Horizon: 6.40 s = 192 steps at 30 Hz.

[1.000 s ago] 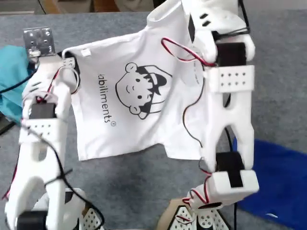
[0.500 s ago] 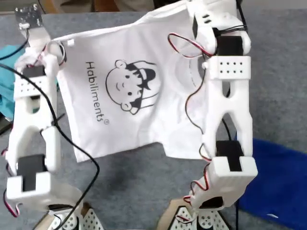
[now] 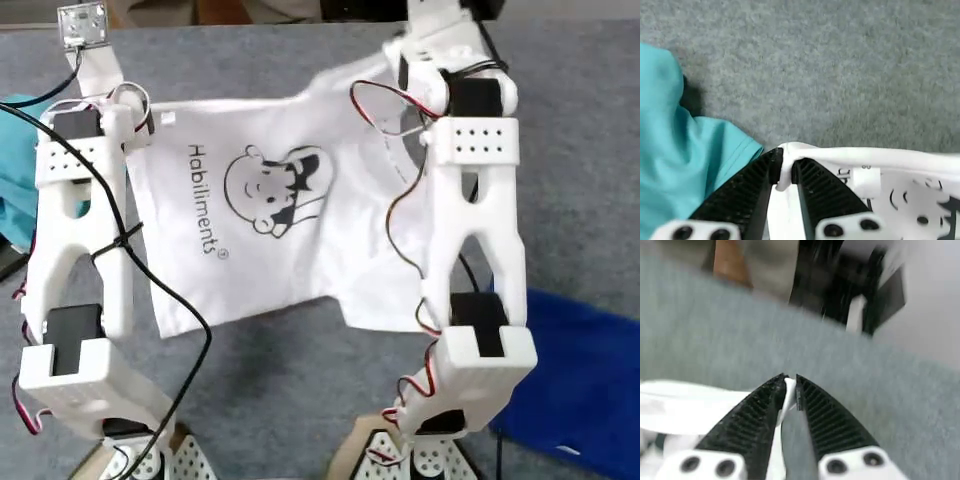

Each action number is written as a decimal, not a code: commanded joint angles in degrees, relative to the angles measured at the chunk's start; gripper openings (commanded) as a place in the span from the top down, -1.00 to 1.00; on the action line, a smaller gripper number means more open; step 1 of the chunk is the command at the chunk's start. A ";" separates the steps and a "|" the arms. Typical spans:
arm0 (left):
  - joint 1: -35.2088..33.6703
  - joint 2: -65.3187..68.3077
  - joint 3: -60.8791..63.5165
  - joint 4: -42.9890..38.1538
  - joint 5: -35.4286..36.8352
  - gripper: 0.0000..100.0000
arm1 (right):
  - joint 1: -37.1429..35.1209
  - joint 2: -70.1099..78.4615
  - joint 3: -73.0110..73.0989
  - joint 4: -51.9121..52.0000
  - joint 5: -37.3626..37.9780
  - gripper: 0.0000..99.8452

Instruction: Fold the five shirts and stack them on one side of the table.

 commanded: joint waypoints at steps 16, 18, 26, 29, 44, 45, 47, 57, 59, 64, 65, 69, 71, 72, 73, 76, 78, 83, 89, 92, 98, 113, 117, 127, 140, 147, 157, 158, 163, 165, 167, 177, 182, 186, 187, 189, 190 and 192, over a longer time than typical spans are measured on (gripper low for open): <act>7.21 -8.57 13.10 16.35 -8.70 0.96 | 0.84 -8.40 0.57 29.98 5.45 0.99; 6.95 -14.46 21.10 12.48 -8.62 0.96 | 2.33 -8.84 2.42 31.21 5.45 0.99; 4.13 -35.47 47.56 0.09 -8.79 0.96 | 4.79 -24.84 19.82 31.47 7.91 0.99; 4.04 -37.49 51.16 -0.26 -8.79 0.96 | 4.88 -33.10 30.55 29.10 8.18 0.99; 4.13 -38.02 60.92 -2.20 -8.88 0.96 | 9.19 -50.86 64.13 20.40 10.81 0.99; 4.13 -38.11 61.80 -3.25 -8.88 0.96 | 9.89 -50.86 65.10 19.43 11.34 0.99; 4.22 -38.11 62.24 -4.22 -8.70 0.96 | 10.86 -50.86 66.95 18.29 12.22 0.99; 10.29 -38.11 66.20 -4.04 -8.97 0.96 | 11.12 -50.86 70.29 16.53 13.10 0.99; 10.20 -38.11 67.08 -4.22 -8.97 0.96 | 11.03 -50.86 70.37 16.79 13.71 0.99; 9.85 -38.11 68.40 -3.96 -10.55 0.96 | 10.86 -51.12 73.89 16.53 16.53 0.99; 9.85 -38.11 68.57 -3.96 -10.90 0.96 | 11.12 -51.12 74.68 16.44 16.97 0.99; 9.85 -38.11 68.66 -3.96 -10.90 0.96 | 11.21 -51.12 76.70 16.35 17.05 0.99; 10.02 -38.11 68.57 -3.96 -10.90 0.96 | 11.21 -51.12 76.88 15.30 16.97 0.99; 10.20 -38.11 68.57 -3.96 -10.90 0.96 | 11.21 -50.95 76.88 14.95 16.97 0.99; 10.20 -38.11 68.57 -3.96 -10.90 0.96 | 11.21 -50.95 76.88 14.59 16.97 0.99; 9.93 -38.11 68.57 -3.96 -10.90 0.96 | 11.30 -50.86 76.88 14.15 16.97 0.99; 9.85 -38.11 68.57 -3.87 -10.90 0.96 | 11.30 -50.95 76.88 13.01 16.97 0.99; 9.85 -38.11 68.48 -3.08 -10.90 0.96 | 11.30 -50.86 76.88 12.31 16.97 0.98; 9.76 -38.20 67.96 1.05 -10.99 0.79 | 11.30 -51.12 76.97 12.75 18.46 0.78; 9.67 -38.20 67.96 3.78 -10.90 0.61 | 11.12 -51.12 76.88 12.75 18.55 0.63; 6.86 -38.20 62.77 7.56 -10.90 0.51 | 10.95 -51.21 75.74 15.82 20.48 0.54; -2.55 -37.76 35.69 19.60 -8.00 0.54 | 10.95 -50.77 60.09 25.23 20.22 0.32; -0.53 -37.23 35.43 12.04 0.88 0.87 | 7.96 -46.29 54.73 18.81 15.21 0.70; 2.20 -21.76 36.22 -7.82 13.45 0.96 | -1.63 -10.86 32.84 6.68 1.58 0.94; 1.05 -0.48 35.43 -16.62 13.19 0.96 | 2.07 29.05 -0.75 5.89 -3.08 0.99; -1.23 2.77 31.47 -12.66 13.19 0.96 | 7.08 42.33 -21.67 16.35 1.49 0.99; 1.93 -4.62 29.10 -7.56 13.19 0.96 | 5.05 46.64 -48.48 35.52 4.92 0.99; 2.73 -6.46 27.78 -5.98 13.19 0.96 | 5.05 46.73 -51.56 36.84 4.92 0.99; 3.34 -12.09 21.54 -3.25 13.19 0.96 | 4.79 47.16 -58.86 40.26 4.92 0.99; 3.16 -10.77 20.04 -4.57 13.19 0.96 | 4.97 48.66 -57.45 38.86 4.92 0.99; 2.73 -7.60 19.60 -7.21 13.19 0.96 | 5.05 51.30 -55.96 36.75 4.92 0.99; -2.90 16.04 11.08 -7.12 10.55 0.96 | 5.93 60.09 -58.59 33.49 7.30 0.99; -6.51 21.49 2.64 -1.05 10.90 0.96 | 8.04 61.14 -58.59 32.00 8.00 0.99; -5.27 21.67 0.00 1.58 10.90 0.96 | 7.69 60.62 -59.12 32.53 8.00 0.99; -4.57 21.41 -0.88 2.46 10.90 0.96 | 7.34 59.91 -60.26 33.85 8.09 0.99; -3.08 19.65 -3.60 5.63 10.90 0.96 | 6.55 58.07 -63.60 37.71 8.79 0.99; -2.20 18.51 -4.92 7.38 10.81 0.96 | 6.11 57.19 -65.71 39.56 9.32 0.99; -0.53 15.96 -6.77 9.93 10.81 0.96 | 5.32 55.16 -69.58 43.34 10.64 0.99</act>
